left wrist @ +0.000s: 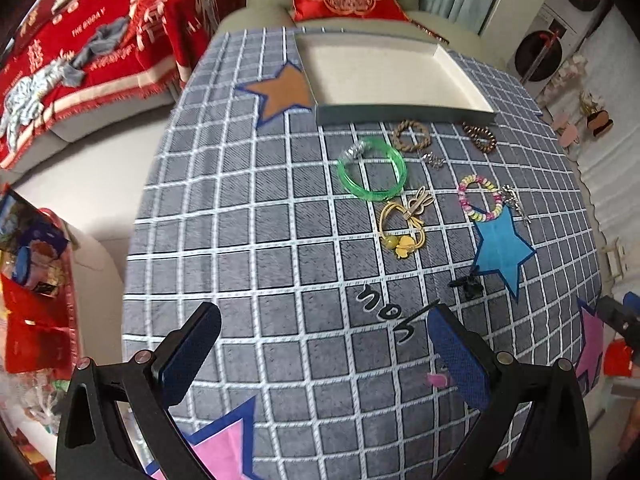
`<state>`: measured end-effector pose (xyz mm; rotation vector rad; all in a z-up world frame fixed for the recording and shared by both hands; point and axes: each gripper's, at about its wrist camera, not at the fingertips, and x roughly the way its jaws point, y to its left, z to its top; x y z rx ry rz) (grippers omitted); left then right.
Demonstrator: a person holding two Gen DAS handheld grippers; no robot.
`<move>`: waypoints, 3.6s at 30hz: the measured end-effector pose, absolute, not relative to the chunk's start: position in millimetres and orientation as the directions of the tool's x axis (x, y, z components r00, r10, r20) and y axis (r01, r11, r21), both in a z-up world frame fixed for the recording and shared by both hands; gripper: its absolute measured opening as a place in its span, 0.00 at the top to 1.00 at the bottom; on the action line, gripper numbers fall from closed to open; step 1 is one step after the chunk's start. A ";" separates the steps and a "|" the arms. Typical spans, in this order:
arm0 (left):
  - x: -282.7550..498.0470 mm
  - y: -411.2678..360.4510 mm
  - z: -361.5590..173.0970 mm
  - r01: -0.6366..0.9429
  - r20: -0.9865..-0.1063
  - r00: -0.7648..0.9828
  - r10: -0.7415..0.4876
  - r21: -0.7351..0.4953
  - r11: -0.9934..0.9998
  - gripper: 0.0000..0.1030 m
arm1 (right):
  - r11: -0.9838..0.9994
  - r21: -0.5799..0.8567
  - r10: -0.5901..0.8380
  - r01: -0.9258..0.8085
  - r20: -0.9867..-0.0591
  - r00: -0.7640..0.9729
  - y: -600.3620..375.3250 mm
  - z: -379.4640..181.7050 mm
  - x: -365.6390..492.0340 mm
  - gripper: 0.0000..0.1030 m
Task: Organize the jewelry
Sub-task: 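Grasp the yellow beaded hair tie with the left tool while the right tool grasps the silver hairpin, then carry the hair tie into the tray and open the left tool while the right tool releases the hairpin there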
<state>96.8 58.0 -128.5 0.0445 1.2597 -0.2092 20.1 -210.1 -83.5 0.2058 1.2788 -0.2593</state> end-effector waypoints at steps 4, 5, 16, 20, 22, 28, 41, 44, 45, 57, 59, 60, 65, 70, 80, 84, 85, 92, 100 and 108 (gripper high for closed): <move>111.5 48.2 -145.7 0.158 -0.955 0.263 -0.135 -0.096 0.983 0.00 | 0.955 -0.006 -0.076 0.297 -0.972 0.224 -218.7 -103.1 37.3 0.00; 114.4 46.1 -148.2 0.154 -0.956 0.258 -0.137 -0.099 0.983 0.00 | 0.957 -0.006 -0.072 0.290 -0.973 0.217 -220.2 -107.5 42.8 0.00; 158.3 14.9 -186.1 0.138 -0.967 0.226 -0.117 -0.087 0.987 0.00 | 0.973 0.014 -0.016 0.231 -0.992 0.128 -247.3 -165.7 120.1 0.02; 164.7 8.4 -200.9 0.133 -0.975 0.201 -0.099 -0.072 0.988 0.00 | 0.982 0.003 -0.015 0.187 -0.995 0.098 -250.6 -186.6 139.3 0.03; 166.9 6.1 -205.6 0.131 -0.976 0.196 -0.090 -0.065 0.989 0.00 | 0.986 -0.003 -0.018 0.167 -0.996 0.093 -249.9 -193.5 146.3 0.03; 176.9 -5.4 -214.5 0.148 -0.978 0.193 -0.084 -0.055 0.987 0.10 | 0.991 0.000 -0.011 0.136 -0.997 0.079 -246.3 -214.2 170.6 0.22; 187.0 -42.8 -221.3 0.233 -0.971 0.189 -0.145 -0.099 0.967 0.84 | 0.995 0.036 0.026 0.091 -0.995 0.100 -217.5 -200.6 184.2 0.89; 173.6 -37.5 -211.9 0.233 -0.967 0.191 -0.171 -0.125 0.964 0.84 | 0.987 0.105 0.092 0.124 -0.990 0.104 -225.2 -193.9 172.5 0.89; 171.0 -35.3 -208.7 0.231 -0.965 0.190 -0.183 -0.137 0.963 0.84 | 0.982 0.133 0.119 0.136 -0.987 0.111 -226.8 -190.5 171.3 0.89; 145.2 -15.0 -162.5 0.203 -0.936 0.230 -0.268 -0.223 0.954 0.84 | 0.952 0.255 0.229 0.171 -0.960 0.160 -237.2 -152.1 149.2 0.89; 143.7 -6.3 -152.3 0.196 -0.930 0.244 -0.275 -0.230 0.953 0.84 | 0.949 0.266 0.238 0.170 -0.956 0.169 -241.2 -152.2 142.7 0.89; 144.6 -5.8 -149.0 0.194 -0.927 0.251 -0.279 -0.234 0.953 0.84 | 0.947 0.274 0.245 0.170 -0.954 0.173 -241.2 -149.2 142.1 0.89; 152.9 -0.6 -127.0 0.193 -0.911 0.295 -0.288 -0.239 0.952 0.84 | 0.938 0.303 0.268 0.166 -0.941 0.205 -239.4 -133.8 141.4 0.89; 172.2 -3.7 -109.7 0.200 -0.893 0.334 -0.302 -0.246 0.948 0.84 | 0.936 0.322 0.280 0.143 -0.927 0.250 -238.6 -113.3 161.1 0.89; 241.1 -20.9 -92.2 0.210 -0.859 0.412 -0.304 -0.235 0.949 0.84 | 0.935 0.350 0.303 0.065 -0.879 0.369 -241.6 -80.2 248.6 0.89; 278.3 -35.2 -96.9 0.212 -0.847 0.446 -0.290 -0.215 0.953 0.84 | 0.932 0.359 0.312 0.046 -0.862 0.400 -241.7 -82.9 288.5 0.89; 287.1 -39.1 -99.9 0.213 -0.846 0.452 -0.284 -0.207 0.955 0.84 | 0.931 0.363 0.316 0.042 -0.858 0.405 -241.2 -85.4 297.8 0.89; 344.8 -57.1 -133.1 0.176 -0.848 0.473 -0.239 -0.175 0.969 0.84 | 0.939 0.343 0.312 0.001 -0.855 0.414 -231.6 -119.1 358.6 0.89; 390.8 -66.3 -174.3 0.122 -0.865 0.474 -0.166 -0.122 0.985 0.84 | 0.952 0.305 0.283 -0.014 -0.866 0.413 -223.6 -161.9 397.8 0.89; 396.6 -79.2 -207.0 0.134 -0.905 0.421 -0.065 -0.009 0.991 0.84 | 0.953 0.304 0.282 0.002 -0.885 0.370 -224.1 -191.4 400.6 0.89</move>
